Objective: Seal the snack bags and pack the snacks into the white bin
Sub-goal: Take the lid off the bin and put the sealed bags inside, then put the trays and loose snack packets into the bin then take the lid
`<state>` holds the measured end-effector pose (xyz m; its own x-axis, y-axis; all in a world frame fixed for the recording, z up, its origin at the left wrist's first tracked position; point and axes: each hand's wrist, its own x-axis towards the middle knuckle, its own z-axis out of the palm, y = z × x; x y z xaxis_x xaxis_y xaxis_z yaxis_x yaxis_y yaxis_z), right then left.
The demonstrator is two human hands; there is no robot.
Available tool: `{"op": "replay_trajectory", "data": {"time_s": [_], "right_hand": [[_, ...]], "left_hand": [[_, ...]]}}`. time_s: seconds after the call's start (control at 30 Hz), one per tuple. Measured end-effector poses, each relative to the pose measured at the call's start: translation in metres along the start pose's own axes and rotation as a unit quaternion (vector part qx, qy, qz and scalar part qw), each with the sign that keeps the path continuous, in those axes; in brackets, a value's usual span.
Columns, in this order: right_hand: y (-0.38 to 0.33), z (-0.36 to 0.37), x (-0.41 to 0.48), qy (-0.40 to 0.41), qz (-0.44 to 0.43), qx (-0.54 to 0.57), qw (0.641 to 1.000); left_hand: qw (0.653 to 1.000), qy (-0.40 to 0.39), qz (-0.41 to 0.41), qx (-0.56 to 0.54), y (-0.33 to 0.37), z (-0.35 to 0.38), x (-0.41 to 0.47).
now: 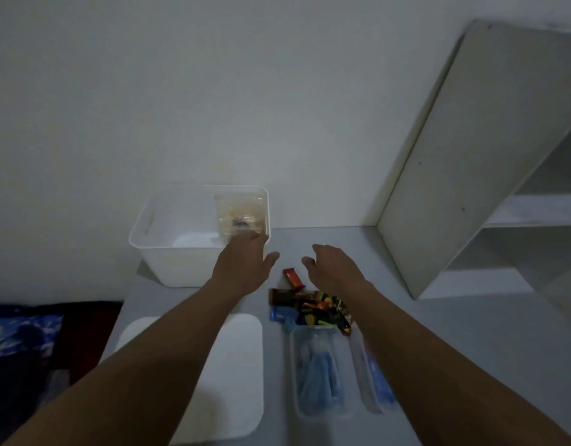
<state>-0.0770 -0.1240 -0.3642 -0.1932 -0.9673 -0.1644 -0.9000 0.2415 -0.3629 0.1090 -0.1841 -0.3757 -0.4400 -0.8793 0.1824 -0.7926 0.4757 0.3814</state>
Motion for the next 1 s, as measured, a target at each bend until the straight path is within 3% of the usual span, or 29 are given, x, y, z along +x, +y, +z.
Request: {"op": "replay_trajectory", "data": {"time_s": [0.3, 0.43, 0.67, 0.83, 1.0], "right_hand": [[0.074, 0.07, -0.09, -0.029, 0.029, 0.036, 0.999], [0.089, 0.103, -0.11, -0.045, 0.06, 0.052, 0.996], [0.103, 0.143, -0.125, -0.085, 0.105, 0.111, 0.985], [0.099, 0.131, -0.133, -0.064, 0.085, 0.163, 0.981], [0.101, 0.079, -0.143, -0.003, 0.069, 0.213, 0.974]], "left_hand": [[0.996, -0.056, -0.042, -0.048, 0.055, 0.08, -0.099], [0.987, -0.093, -0.114, -0.061, 0.058, 0.112, -0.126], [0.931, -0.212, -0.259, -0.142, 0.057, 0.151, -0.161], [0.912, -0.192, -0.308, -0.191, 0.063, 0.141, -0.163], [0.915, -0.167, -0.289, -0.227, 0.088, 0.11, -0.142]]}}
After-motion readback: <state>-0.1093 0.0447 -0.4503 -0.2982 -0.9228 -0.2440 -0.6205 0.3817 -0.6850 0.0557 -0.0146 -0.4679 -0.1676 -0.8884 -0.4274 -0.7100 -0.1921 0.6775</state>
